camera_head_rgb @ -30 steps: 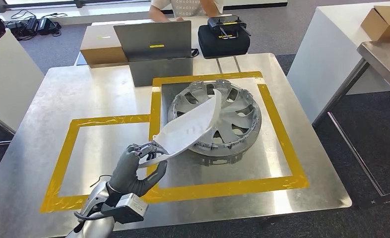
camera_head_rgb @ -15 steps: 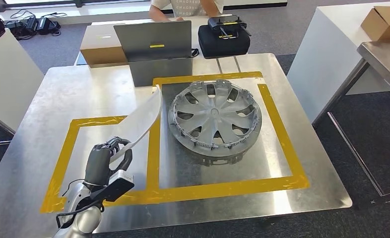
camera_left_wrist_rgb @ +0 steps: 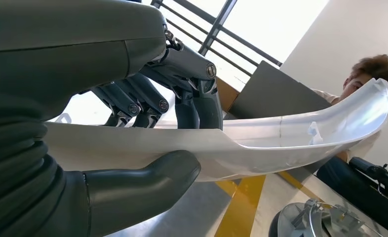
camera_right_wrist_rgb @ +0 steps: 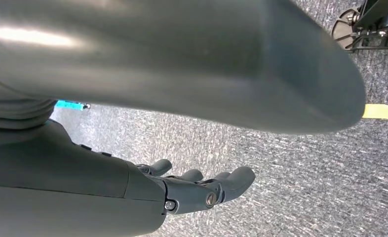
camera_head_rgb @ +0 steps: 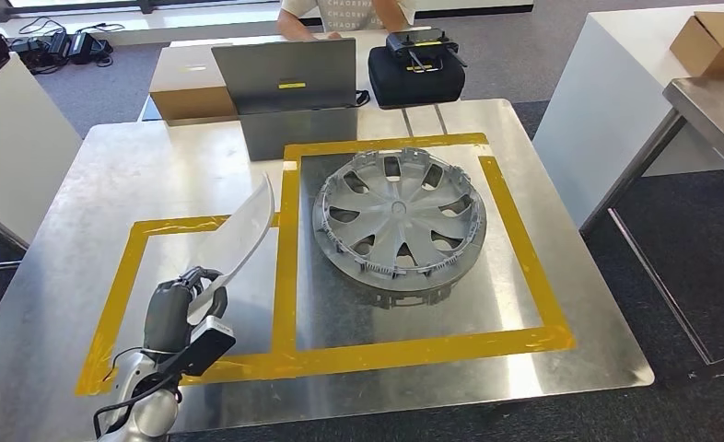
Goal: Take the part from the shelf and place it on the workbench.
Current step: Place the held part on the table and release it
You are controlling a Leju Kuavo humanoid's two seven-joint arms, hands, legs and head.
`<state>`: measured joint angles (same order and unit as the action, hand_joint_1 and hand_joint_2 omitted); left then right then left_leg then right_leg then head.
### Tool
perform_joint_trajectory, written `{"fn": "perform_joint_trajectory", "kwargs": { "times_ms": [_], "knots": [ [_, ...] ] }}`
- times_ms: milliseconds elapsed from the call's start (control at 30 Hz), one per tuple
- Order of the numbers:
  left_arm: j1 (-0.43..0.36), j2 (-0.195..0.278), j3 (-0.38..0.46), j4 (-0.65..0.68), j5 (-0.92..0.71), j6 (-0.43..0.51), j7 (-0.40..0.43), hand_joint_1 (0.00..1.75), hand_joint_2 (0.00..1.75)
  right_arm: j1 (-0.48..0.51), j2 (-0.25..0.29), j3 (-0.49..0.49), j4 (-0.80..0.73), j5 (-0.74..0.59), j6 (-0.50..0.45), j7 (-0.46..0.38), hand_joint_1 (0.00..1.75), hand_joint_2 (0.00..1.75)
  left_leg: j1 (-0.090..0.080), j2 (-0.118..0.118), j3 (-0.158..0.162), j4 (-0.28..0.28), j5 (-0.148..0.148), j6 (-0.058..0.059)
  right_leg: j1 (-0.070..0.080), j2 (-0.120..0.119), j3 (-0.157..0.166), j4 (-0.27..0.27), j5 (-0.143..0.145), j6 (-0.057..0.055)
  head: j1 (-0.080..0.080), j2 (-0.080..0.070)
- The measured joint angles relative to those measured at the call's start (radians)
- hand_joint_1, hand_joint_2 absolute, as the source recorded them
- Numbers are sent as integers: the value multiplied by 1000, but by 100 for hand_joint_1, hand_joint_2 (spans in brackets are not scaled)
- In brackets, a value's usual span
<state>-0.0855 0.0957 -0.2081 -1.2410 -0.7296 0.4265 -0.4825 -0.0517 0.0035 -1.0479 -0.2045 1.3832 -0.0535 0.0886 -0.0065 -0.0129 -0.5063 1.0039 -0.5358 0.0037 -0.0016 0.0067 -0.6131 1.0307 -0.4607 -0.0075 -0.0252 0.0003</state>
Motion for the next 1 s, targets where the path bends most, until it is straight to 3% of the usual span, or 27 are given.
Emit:
{"fn": "perform_joint_trajectory", "kwargs": {
  "times_ms": [200,367,733,1000],
  "knots": [
    [14,1,63,25,77,9,-46,175,175,0,2,0,0,6,-9,-17,0,0,0,0,0,0,0,0,0,0,0,0,0,0,0,0],
    [47,2,134,43,43,55,-62,175,175,0,3,0,0,17,1,-18,0,0,0,0,0,0,0,0,0,0,0,0,0,0,0,0],
    [56,1,171,73,-32,88,-46,175,175,-2,3,0,0,19,4,-18,0,0,0,0,0,0,0,0,0,0,1,-1,0,0,0,0],
    [10,0,199,199,-217,219,26,175,175,-2,4,0,0,22,4,-22,0,0,0,0,0,0,0,0,0,0,1,-1,0,0,0,0]
  ]
}}
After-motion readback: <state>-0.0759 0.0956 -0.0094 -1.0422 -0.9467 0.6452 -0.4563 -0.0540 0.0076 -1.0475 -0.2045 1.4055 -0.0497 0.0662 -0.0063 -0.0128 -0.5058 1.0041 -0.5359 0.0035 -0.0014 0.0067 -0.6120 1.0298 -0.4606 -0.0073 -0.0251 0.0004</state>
